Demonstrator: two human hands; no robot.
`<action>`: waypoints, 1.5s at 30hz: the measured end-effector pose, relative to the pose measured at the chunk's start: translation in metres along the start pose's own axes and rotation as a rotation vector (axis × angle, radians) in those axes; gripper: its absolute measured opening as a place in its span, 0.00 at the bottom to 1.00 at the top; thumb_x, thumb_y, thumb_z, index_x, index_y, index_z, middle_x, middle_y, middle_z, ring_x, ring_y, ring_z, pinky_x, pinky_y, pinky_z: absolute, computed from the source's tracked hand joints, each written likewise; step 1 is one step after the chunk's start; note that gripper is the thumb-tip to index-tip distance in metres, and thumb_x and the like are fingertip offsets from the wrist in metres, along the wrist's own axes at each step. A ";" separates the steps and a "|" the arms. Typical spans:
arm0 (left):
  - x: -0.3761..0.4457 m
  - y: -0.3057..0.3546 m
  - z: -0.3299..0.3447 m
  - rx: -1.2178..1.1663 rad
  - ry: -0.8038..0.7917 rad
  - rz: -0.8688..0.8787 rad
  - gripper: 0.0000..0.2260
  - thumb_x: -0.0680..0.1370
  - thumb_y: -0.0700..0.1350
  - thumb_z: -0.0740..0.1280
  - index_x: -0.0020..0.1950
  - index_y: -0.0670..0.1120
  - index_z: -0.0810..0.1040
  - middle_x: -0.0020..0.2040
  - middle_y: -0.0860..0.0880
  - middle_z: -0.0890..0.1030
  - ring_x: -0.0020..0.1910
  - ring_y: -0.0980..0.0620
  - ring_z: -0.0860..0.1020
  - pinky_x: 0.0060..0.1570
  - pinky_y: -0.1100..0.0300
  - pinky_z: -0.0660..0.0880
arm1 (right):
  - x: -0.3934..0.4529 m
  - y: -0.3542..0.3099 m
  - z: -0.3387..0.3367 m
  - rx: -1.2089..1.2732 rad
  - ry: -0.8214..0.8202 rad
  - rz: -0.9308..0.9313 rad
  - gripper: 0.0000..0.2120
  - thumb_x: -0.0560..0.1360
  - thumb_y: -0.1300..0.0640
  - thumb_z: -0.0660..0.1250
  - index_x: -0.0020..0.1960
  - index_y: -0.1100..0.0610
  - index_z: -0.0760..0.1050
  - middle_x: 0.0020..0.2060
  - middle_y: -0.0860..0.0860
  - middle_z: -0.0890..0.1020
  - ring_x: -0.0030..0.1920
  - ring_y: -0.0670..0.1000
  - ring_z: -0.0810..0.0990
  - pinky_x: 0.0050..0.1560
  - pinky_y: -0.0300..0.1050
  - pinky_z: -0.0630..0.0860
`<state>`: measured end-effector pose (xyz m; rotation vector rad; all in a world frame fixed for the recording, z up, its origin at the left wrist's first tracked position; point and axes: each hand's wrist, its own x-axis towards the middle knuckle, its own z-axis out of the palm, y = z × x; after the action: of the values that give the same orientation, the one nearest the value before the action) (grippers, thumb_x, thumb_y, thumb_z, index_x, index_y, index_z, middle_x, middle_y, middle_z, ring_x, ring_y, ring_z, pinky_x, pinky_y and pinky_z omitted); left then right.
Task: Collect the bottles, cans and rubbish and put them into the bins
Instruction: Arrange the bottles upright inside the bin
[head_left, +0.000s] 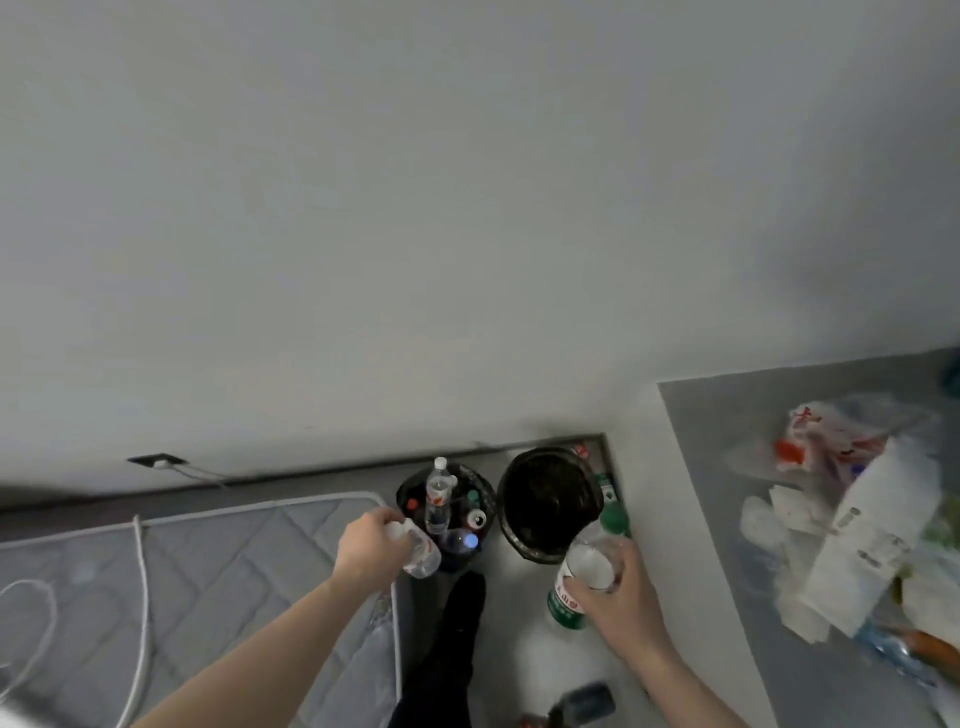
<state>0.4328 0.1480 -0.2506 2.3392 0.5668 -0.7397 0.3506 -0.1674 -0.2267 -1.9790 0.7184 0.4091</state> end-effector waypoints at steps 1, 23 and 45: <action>0.020 -0.001 0.004 0.016 -0.018 -0.018 0.12 0.76 0.52 0.69 0.58 0.52 0.82 0.53 0.50 0.83 0.53 0.48 0.80 0.48 0.60 0.72 | 0.015 -0.005 0.009 -0.007 -0.013 0.013 0.28 0.63 0.53 0.82 0.57 0.45 0.72 0.50 0.45 0.81 0.47 0.44 0.82 0.41 0.38 0.76; 0.282 -0.084 0.159 0.182 -0.160 0.005 0.09 0.78 0.46 0.65 0.57 0.49 0.80 0.55 0.48 0.79 0.56 0.43 0.79 0.53 0.54 0.74 | 0.266 0.060 0.228 -0.082 -0.172 0.034 0.23 0.66 0.54 0.81 0.55 0.46 0.73 0.45 0.41 0.84 0.46 0.35 0.81 0.45 0.31 0.76; 0.356 -0.105 0.189 0.252 -0.222 0.014 0.34 0.78 0.37 0.62 0.82 0.46 0.52 0.79 0.43 0.59 0.71 0.38 0.71 0.66 0.47 0.71 | 0.332 0.085 0.319 -0.233 -0.251 0.108 0.22 0.68 0.47 0.75 0.57 0.47 0.71 0.47 0.43 0.81 0.47 0.45 0.81 0.49 0.45 0.79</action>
<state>0.5737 0.1725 -0.6414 2.4402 0.3775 -1.1029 0.5552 -0.0255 -0.6227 -2.0606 0.6407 0.8222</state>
